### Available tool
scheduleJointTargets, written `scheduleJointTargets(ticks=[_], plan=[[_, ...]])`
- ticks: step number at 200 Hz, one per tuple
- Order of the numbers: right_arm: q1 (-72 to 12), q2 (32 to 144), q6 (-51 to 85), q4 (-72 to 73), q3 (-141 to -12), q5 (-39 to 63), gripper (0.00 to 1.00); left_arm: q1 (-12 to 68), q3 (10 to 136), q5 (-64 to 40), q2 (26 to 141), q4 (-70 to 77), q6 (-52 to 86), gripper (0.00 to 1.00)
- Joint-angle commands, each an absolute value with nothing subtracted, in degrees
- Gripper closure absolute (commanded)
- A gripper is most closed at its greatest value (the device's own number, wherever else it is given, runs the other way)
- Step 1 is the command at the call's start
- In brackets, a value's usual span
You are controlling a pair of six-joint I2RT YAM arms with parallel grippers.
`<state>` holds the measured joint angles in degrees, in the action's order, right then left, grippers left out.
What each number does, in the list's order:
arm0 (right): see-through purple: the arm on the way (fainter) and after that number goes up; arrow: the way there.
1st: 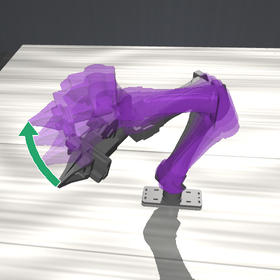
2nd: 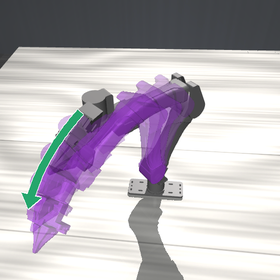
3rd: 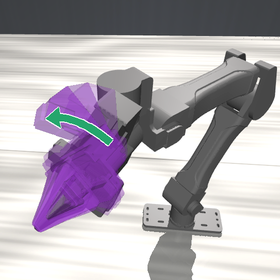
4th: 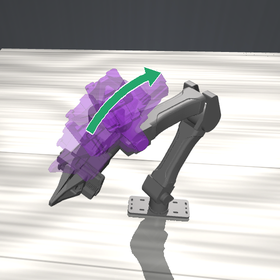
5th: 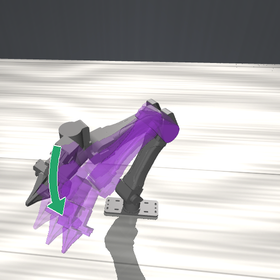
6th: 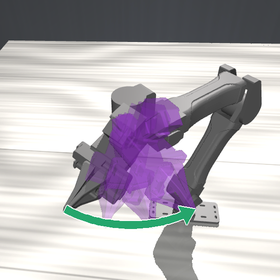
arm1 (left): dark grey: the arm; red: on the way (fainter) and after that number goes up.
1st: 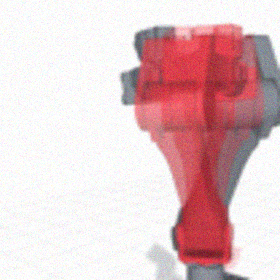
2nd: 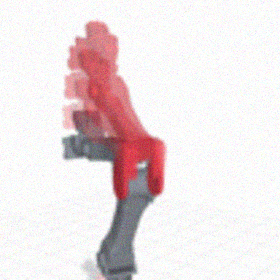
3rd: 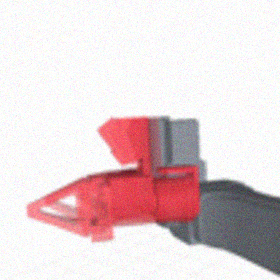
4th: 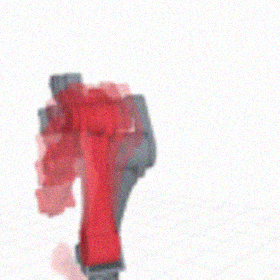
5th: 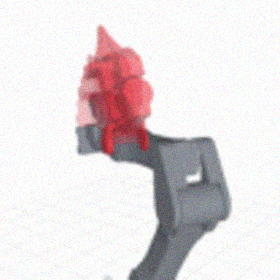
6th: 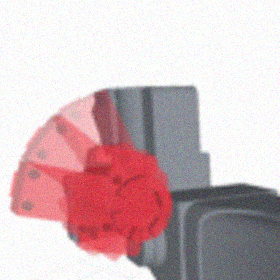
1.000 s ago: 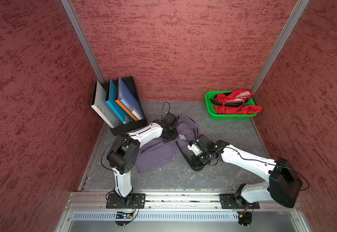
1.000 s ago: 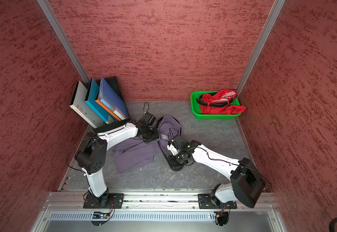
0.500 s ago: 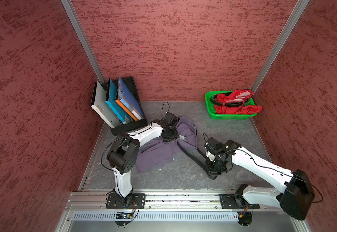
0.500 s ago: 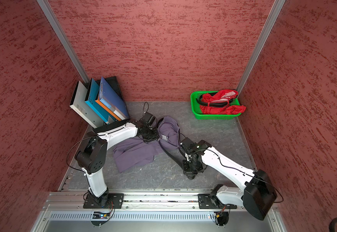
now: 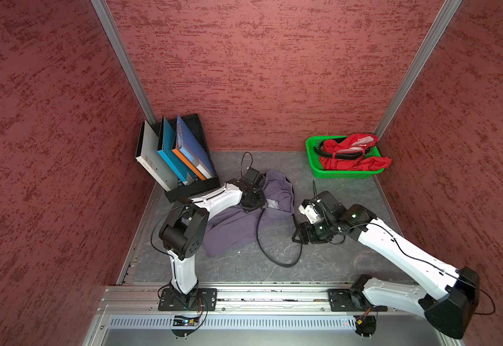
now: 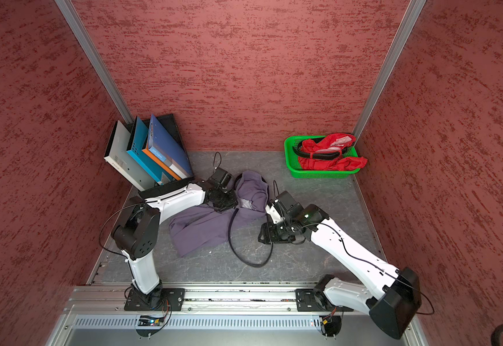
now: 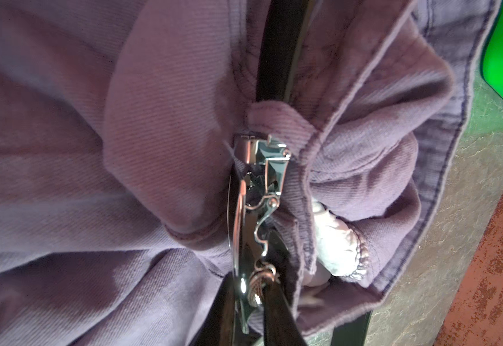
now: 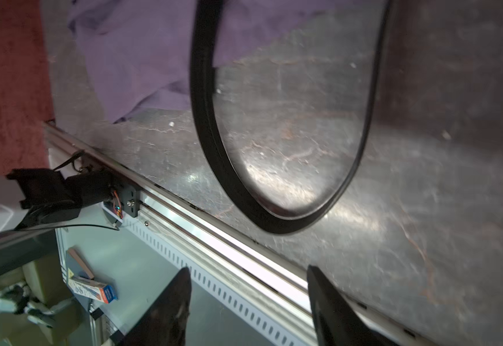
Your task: Remove the belt from the trousers
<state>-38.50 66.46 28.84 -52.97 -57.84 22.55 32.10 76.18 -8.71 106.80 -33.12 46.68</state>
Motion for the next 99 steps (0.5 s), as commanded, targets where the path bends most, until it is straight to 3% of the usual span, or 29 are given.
scheduleJointTargets(ticks=[1,59,99], plan=[[-37.5,67.17,25.68,-40.09,-57.62,26.01,0.34,31.97,75.81,-7.29,105.2,-32.94,47.2,0.81],[-37.94,82.92,28.47,-20.84,-54.37,26.4,0.35,32.08,76.55,-6.89,104.37,-33.01,47.84,0.8],[-39.9,90.98,29.27,-14.88,-53.87,25.51,0.37,31.08,73.07,-7.21,99.06,-27.74,48.63,0.67]])
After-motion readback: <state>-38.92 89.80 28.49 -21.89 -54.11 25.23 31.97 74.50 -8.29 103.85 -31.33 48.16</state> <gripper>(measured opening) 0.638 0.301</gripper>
